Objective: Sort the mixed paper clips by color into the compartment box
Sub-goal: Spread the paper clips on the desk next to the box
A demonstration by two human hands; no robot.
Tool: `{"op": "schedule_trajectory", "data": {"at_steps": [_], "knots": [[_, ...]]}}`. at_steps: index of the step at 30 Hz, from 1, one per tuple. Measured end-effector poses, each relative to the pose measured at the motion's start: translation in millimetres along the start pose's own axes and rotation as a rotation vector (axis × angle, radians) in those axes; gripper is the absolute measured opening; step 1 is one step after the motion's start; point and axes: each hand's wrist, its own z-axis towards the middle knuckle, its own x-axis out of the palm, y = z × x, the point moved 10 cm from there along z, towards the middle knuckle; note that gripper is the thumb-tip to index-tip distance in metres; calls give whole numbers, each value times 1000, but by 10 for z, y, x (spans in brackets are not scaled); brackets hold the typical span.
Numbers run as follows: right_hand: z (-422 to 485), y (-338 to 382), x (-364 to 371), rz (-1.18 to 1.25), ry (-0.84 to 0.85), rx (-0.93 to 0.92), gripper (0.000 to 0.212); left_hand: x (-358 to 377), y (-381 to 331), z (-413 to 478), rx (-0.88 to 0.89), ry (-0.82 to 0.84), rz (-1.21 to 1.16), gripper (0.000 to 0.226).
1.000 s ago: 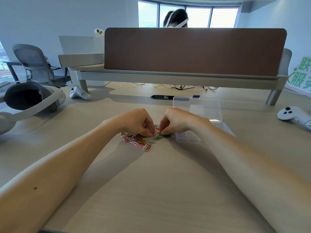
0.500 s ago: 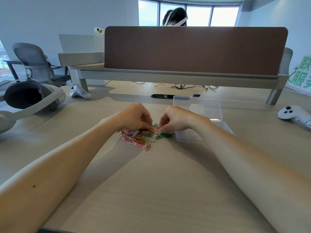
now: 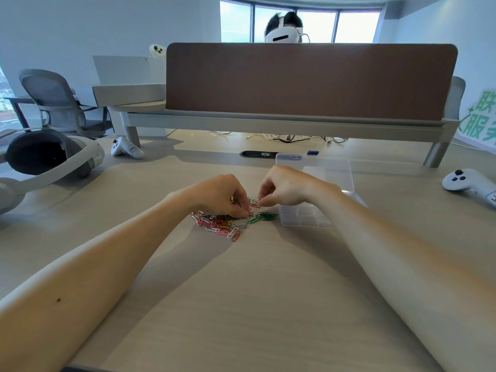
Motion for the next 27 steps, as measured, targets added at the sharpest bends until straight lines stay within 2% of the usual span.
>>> {"op": "schedule_trajectory", "data": {"at_steps": [11,18,27], "knots": [[-83,-180,-225,181,-65,34,3,83,-15,11,-7,72,73,17],[-118,-283,-271,192,-65,69,2,-114,-55,5,12,-78,-26,9],[-254,-551,-353,173,-53,176,9,-248,-150,168,24,-142,-197,6]]}}
